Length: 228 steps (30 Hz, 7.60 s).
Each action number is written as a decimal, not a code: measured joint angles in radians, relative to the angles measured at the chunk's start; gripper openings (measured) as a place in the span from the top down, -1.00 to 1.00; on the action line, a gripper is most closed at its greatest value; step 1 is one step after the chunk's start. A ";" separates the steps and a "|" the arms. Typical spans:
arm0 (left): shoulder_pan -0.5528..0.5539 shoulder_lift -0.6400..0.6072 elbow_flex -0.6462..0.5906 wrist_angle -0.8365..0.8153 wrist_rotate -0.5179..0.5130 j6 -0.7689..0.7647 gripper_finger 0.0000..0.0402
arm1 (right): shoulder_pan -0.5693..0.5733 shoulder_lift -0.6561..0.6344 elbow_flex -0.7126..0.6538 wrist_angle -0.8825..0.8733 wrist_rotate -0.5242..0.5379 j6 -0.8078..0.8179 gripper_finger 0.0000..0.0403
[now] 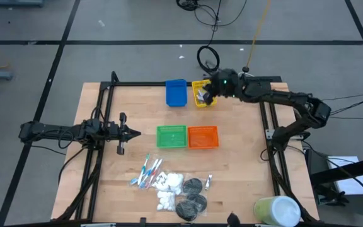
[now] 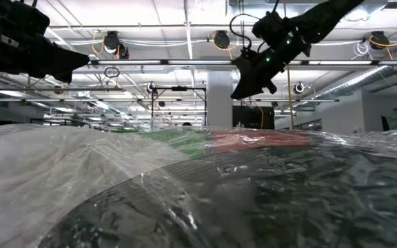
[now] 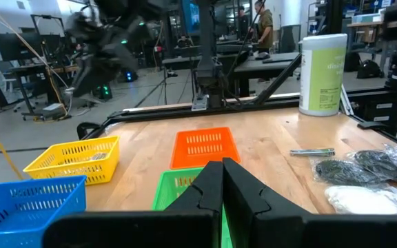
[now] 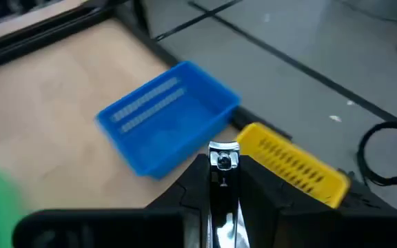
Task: Pick & Place Travel size toiletries
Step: Put the bottom nail cutter into the yellow bin, then put the nail cutter into the yellow bin, then adjust the yellow bin on the table
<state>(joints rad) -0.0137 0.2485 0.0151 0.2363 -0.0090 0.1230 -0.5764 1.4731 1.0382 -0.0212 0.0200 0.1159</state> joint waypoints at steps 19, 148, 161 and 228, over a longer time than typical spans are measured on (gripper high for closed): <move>0.000 0.000 0.000 0.000 0.000 0.000 0.97 | -0.033 0.183 0.000 0.136 -0.020 -0.005 0.47; 0.000 0.000 0.000 0.000 0.000 0.000 0.97 | -0.042 0.062 -0.156 0.196 -0.073 0.084 0.77; 0.000 0.000 0.000 0.000 0.000 0.000 0.97 | -0.109 0.228 -0.156 0.324 -0.107 0.029 0.64; 0.000 0.000 0.000 0.000 0.000 0.000 0.97 | -0.093 0.238 -0.156 0.202 0.135 0.032 0.39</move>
<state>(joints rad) -0.0136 0.2481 0.0151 0.2363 -0.0090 0.1230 -0.6693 1.7107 0.8822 0.1809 0.1553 0.1478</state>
